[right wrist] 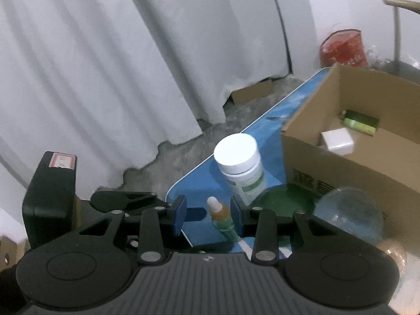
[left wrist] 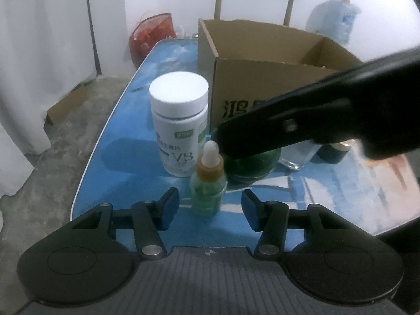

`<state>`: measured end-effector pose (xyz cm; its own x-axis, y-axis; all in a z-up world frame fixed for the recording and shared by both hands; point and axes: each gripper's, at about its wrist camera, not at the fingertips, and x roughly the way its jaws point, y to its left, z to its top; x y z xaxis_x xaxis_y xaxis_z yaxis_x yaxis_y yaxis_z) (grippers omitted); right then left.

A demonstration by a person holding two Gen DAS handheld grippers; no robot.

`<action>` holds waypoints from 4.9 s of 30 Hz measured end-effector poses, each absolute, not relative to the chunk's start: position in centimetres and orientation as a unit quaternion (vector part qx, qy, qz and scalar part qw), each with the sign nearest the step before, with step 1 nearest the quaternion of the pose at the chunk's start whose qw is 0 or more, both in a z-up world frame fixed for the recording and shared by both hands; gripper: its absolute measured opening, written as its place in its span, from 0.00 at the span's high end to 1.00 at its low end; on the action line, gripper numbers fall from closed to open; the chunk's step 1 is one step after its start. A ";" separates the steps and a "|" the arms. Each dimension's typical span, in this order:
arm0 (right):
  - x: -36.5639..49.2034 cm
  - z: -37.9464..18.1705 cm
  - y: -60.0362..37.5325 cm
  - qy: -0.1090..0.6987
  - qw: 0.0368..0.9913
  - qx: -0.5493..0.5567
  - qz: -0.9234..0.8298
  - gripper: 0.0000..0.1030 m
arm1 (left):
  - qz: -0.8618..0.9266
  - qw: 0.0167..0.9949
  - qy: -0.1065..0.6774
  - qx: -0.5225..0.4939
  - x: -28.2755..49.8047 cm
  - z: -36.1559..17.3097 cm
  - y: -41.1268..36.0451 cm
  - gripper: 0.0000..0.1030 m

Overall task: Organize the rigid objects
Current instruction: 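Grasp the small dropper bottle by its neck with the right gripper, then carry the dropper bottle into the box and open the right gripper, then grasp the gold-lidded round jar on the table with the right gripper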

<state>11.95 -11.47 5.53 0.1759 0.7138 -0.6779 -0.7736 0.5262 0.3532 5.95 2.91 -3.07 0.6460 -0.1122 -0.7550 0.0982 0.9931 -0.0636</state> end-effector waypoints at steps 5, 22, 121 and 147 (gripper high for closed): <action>12.3 4.3 -9.5 0.437 0.757 -0.057 0.482 0.63 | -0.059 0.908 0.415 -0.007 6.0 -4.2 3.1 0.50; 12.5 3.3 -9.2 0.458 0.749 -0.059 0.475 0.80 | -0.048 0.908 0.417 0.006 6.2 -4.7 2.7 0.70; 14.5 1.3 -34.0 0.423 0.831 0.224 0.284 0.45 | -0.260 0.883 0.370 0.125 7.7 1.1 -13.0 0.18; 20.5 -3.5 -29.8 0.493 0.774 0.189 0.350 0.49 | -0.168 0.891 0.385 0.173 10.2 -5.2 -17.3 0.18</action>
<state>20.48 -29.84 -3.49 0.2693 0.7274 -0.6312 -0.3551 0.6842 0.6370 10.21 -17.28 -5.19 0.6473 -0.1667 -0.7438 0.4328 0.8836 0.1786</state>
